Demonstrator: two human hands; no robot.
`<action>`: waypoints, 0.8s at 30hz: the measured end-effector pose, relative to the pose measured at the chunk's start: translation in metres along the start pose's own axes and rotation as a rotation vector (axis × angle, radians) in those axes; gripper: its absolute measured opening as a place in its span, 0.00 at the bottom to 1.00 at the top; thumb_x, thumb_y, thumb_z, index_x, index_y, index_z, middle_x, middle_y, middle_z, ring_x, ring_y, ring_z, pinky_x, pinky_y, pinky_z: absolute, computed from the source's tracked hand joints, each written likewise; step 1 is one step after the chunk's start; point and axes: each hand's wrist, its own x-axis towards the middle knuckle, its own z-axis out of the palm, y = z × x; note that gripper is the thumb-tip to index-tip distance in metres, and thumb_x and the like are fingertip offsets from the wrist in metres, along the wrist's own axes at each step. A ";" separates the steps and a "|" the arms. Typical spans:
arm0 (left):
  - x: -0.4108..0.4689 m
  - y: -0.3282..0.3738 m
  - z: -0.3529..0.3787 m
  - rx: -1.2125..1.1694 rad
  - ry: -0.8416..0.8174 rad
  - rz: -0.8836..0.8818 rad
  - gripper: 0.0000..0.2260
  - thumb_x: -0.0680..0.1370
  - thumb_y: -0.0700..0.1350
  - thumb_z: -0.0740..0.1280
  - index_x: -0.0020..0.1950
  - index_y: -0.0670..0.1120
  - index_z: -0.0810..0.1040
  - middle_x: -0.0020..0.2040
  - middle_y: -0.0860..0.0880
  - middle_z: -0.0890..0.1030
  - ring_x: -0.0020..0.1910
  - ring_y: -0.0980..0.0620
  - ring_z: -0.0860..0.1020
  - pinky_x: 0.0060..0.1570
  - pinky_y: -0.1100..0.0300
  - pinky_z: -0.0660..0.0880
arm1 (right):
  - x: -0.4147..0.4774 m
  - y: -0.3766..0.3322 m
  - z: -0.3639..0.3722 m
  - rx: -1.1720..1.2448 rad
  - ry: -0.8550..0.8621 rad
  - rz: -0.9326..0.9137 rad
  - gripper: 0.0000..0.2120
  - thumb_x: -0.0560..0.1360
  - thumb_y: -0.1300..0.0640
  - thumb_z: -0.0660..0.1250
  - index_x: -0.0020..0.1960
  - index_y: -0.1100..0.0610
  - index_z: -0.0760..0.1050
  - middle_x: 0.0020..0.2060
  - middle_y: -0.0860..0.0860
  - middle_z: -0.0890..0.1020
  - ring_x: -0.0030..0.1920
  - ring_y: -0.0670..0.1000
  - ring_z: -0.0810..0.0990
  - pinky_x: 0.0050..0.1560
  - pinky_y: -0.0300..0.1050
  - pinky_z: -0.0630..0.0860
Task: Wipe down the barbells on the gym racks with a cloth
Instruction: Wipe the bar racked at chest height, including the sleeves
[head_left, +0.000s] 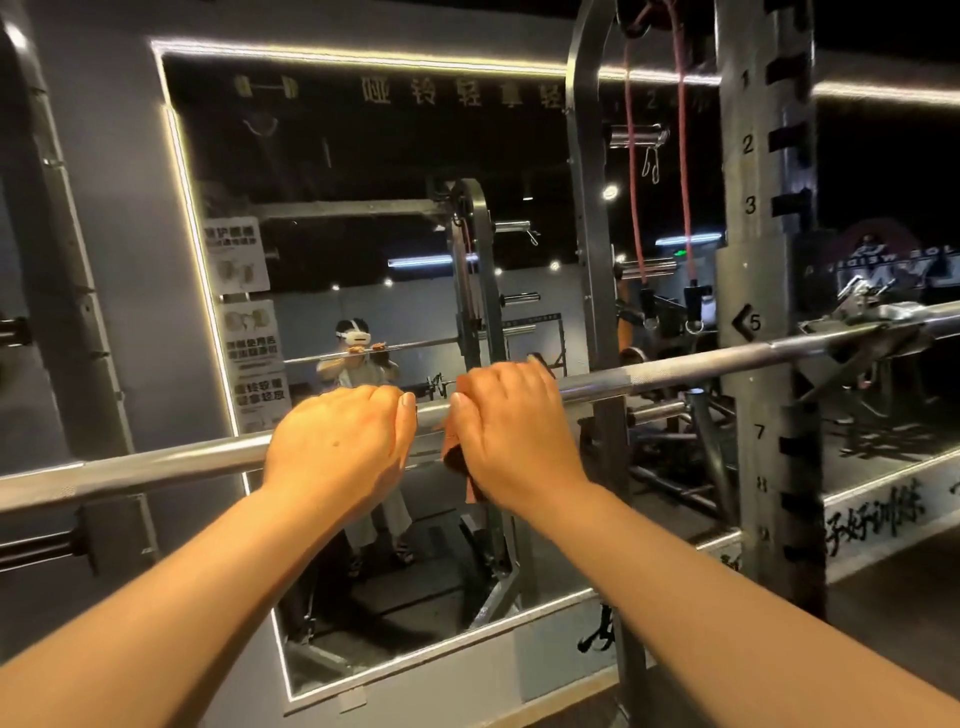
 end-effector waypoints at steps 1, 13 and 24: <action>0.000 0.000 0.000 0.001 -0.011 -0.003 0.21 0.85 0.56 0.46 0.58 0.50 0.77 0.46 0.52 0.80 0.44 0.50 0.79 0.45 0.55 0.78 | 0.003 0.003 -0.006 -0.006 -0.057 -0.043 0.18 0.85 0.45 0.50 0.58 0.50 0.77 0.52 0.46 0.79 0.57 0.50 0.75 0.70 0.52 0.63; -0.005 -0.017 -0.003 0.047 -0.093 -0.040 0.19 0.85 0.56 0.47 0.57 0.50 0.75 0.48 0.51 0.80 0.45 0.48 0.80 0.48 0.50 0.80 | 0.011 0.005 0.003 -0.151 0.016 0.111 0.22 0.83 0.46 0.46 0.45 0.49 0.78 0.40 0.44 0.78 0.45 0.50 0.74 0.71 0.60 0.65; -0.015 -0.041 -0.005 0.019 -0.085 0.010 0.17 0.86 0.55 0.49 0.58 0.50 0.74 0.49 0.51 0.81 0.44 0.49 0.79 0.48 0.52 0.80 | 0.019 0.030 -0.022 -0.178 0.048 0.280 0.26 0.81 0.47 0.43 0.39 0.52 0.77 0.35 0.48 0.79 0.35 0.51 0.73 0.51 0.54 0.71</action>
